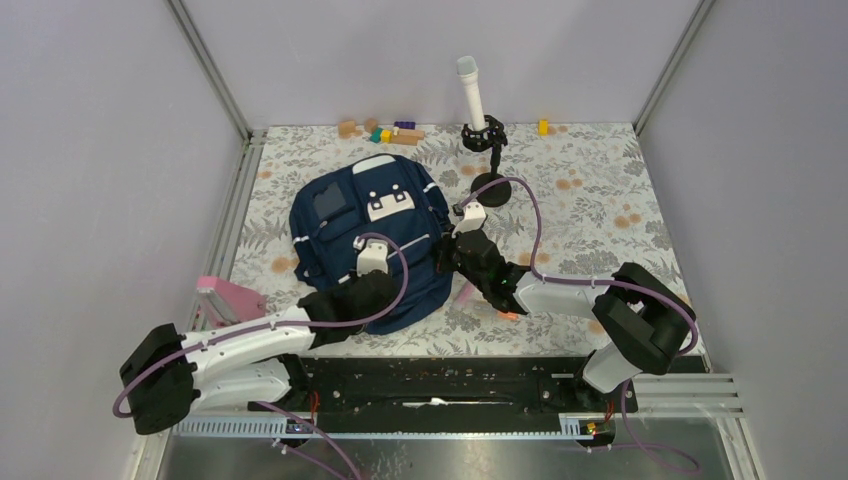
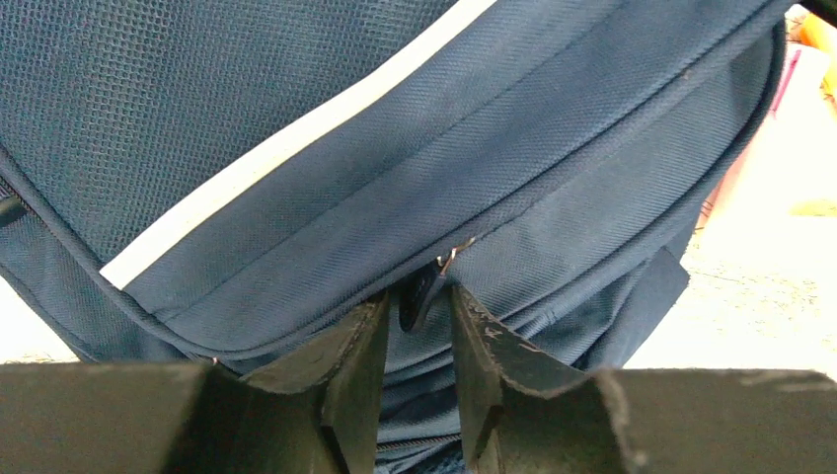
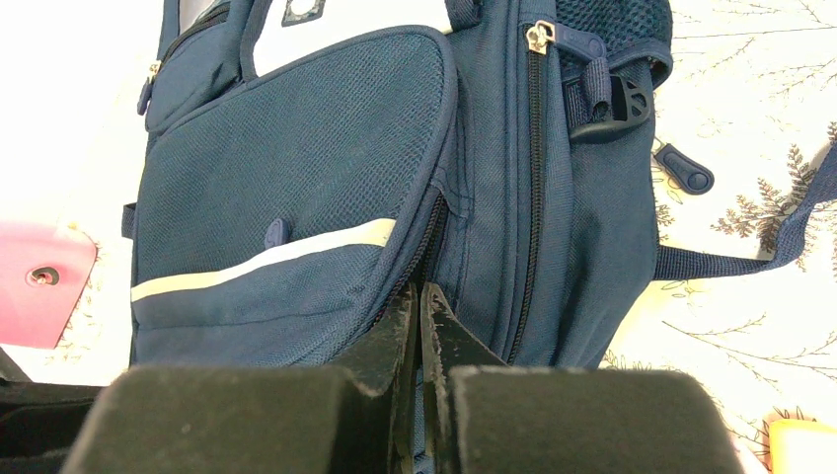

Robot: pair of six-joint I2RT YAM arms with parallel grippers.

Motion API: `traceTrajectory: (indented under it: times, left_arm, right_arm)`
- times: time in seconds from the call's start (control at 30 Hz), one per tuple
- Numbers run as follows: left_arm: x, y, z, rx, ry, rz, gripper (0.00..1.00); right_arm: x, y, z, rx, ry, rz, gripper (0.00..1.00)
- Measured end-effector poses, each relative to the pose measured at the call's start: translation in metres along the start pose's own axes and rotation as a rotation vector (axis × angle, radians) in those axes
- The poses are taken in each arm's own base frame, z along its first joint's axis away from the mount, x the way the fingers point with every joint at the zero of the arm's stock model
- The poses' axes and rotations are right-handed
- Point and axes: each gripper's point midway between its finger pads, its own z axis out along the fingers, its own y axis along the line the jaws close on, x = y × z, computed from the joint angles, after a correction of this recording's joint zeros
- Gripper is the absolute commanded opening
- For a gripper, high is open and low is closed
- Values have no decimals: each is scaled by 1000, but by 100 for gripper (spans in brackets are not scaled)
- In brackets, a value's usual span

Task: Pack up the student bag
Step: Unzip the student bag at the center of the board.

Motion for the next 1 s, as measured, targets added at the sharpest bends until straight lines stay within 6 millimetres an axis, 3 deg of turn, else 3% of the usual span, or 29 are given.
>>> traceTrajectory:
  times: [0.07, 0.13, 0.17, 0.53, 0.8, 1.0]
  left_arm:
    - [0, 2, 3, -3, 7, -3, 17]
    - [-1, 2, 6, 0, 14, -2, 1]
    - [0, 1, 7, 6, 18, -2, 0]
    - [-6, 3, 2, 21, 9, -57, 0]
    - [-15, 34, -12, -13, -39, -235, 0]
    - [-26, 47, -17, -12, -52, -324, 0]
  right_arm:
    - [0, 0, 0, 0, -1, 1, 0]
    - [0, 0, 0, 0, -1, 2, 0]
    - [0, 0, 0, 0, -1, 2, 0]
    - [-3, -3, -1, 16, -7, -9, 0]
    - [-14, 1, 0, -3, -15, -14, 0]
    - [-23, 5, 2, -24, -5, -18, 0]
